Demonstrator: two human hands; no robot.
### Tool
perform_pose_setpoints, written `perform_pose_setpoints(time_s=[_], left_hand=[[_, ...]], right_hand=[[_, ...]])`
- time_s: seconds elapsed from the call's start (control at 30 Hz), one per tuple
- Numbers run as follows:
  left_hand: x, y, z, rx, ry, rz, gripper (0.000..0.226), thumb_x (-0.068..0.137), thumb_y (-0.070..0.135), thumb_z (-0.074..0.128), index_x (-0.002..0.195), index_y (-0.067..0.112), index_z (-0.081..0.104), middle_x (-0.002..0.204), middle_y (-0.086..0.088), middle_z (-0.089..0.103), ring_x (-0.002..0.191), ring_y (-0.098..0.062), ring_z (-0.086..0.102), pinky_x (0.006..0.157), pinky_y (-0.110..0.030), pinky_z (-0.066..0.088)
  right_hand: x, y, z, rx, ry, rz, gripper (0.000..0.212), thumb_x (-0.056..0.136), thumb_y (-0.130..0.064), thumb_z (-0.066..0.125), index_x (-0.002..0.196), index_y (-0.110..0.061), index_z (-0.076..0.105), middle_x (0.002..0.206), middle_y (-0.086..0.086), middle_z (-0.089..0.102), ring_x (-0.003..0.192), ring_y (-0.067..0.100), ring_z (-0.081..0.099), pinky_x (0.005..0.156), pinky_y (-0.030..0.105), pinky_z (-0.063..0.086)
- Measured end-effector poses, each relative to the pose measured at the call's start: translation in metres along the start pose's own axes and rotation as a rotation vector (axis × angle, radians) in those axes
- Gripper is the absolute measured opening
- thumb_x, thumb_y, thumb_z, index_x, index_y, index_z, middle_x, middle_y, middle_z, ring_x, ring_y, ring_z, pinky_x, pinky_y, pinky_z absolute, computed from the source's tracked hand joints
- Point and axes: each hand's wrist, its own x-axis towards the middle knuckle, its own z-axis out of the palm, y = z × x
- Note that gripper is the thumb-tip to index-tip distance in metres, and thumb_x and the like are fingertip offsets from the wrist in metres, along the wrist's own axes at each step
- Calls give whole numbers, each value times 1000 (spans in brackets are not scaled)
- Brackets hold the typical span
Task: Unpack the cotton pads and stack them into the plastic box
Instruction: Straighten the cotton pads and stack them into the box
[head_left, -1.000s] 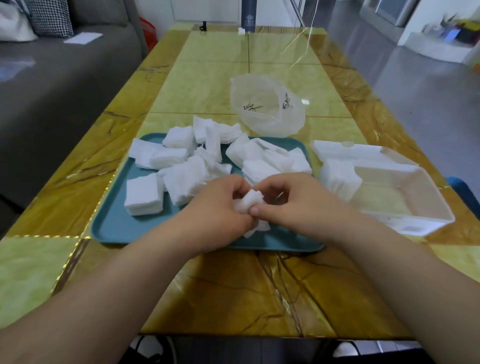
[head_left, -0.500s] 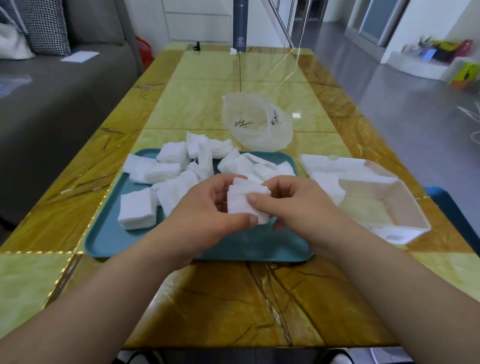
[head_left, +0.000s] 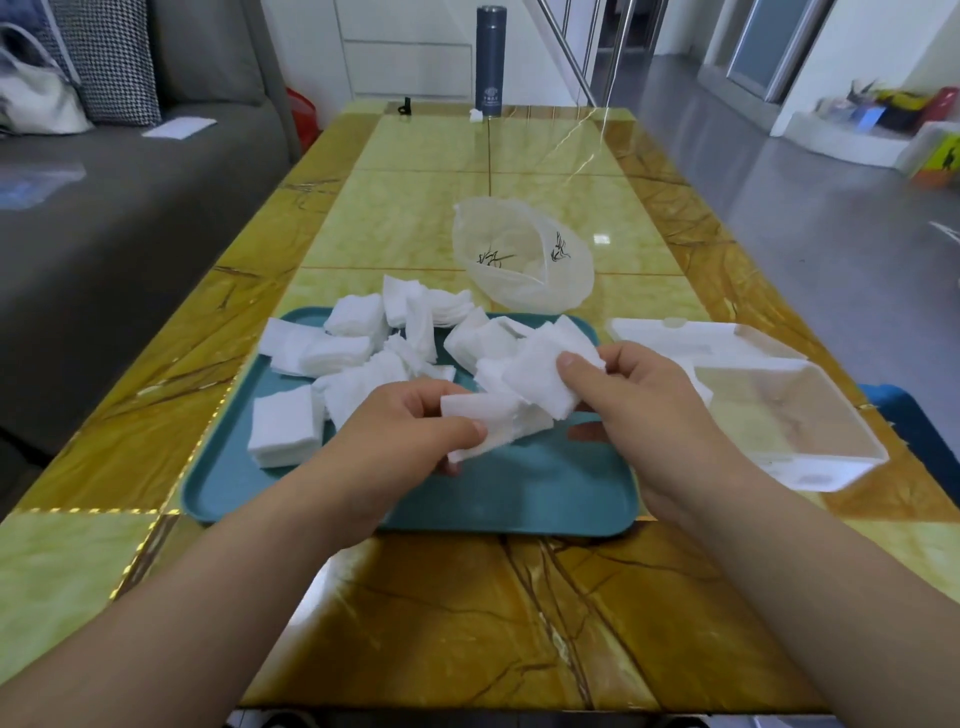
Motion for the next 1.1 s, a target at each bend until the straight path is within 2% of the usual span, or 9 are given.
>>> perform_pose_setpoints(time_s=[0.1,0.23,0.37,0.53,0.7,0.8,0.93,1.1], left_hand=[[0,3,-2,-190,-36,5,15,94,4,68,100,11,80,98,-7,76,85,-19,64,69,-32,52],[-4,7,-2,-270,-124,70,21,97,6,64,113,8,76,100,-10,75,82,-19,66,66,-28,54],[-6,7,-3,-197,-129,90,17,95,5,68,110,8,74,90,-9,74,73,-17,64,63,-27,53],[-8,7,-2,-27,-106,134,8,85,10,81,90,13,76,86,-14,76,72,-18,67,63,-29,50],[-8,8,-2,3,-94,151,6,90,16,78,90,23,79,89,-7,79,74,-15,68,65,-32,49],[-8,6,-1,4,-57,156,4,91,17,77,90,20,78,86,-7,78,72,-14,67,63,-32,47],[-7,6,1,-14,5,151,6,90,18,78,94,15,75,82,-6,78,70,-15,67,62,-32,45],[-7,7,2,-8,37,146,10,90,22,78,96,16,73,78,-3,76,67,-11,64,62,-31,45]], right_hand=[[-1,0,2,25,-10,15,17,95,-31,73,102,-15,70,95,10,78,91,22,76,86,42,64],[0,1,2,80,-77,36,17,92,-23,78,102,-10,73,94,12,80,95,31,77,87,43,64],[-1,0,3,177,-106,46,17,89,-12,79,102,-4,73,94,18,79,90,33,77,80,39,65],[-3,1,3,133,-135,39,18,85,-2,80,100,-3,71,93,18,80,99,39,75,90,48,63],[-6,0,3,106,-232,25,19,88,0,77,107,-4,74,97,14,81,99,34,77,90,44,63],[-7,0,6,113,-275,31,20,90,0,74,110,-4,73,99,13,81,102,35,75,92,43,62],[-9,-2,11,166,-321,53,25,92,-3,73,117,-3,71,106,15,80,107,34,75,101,50,57],[-10,-2,12,267,-351,84,27,93,0,70,120,2,67,109,19,78,108,33,75,98,44,59]])
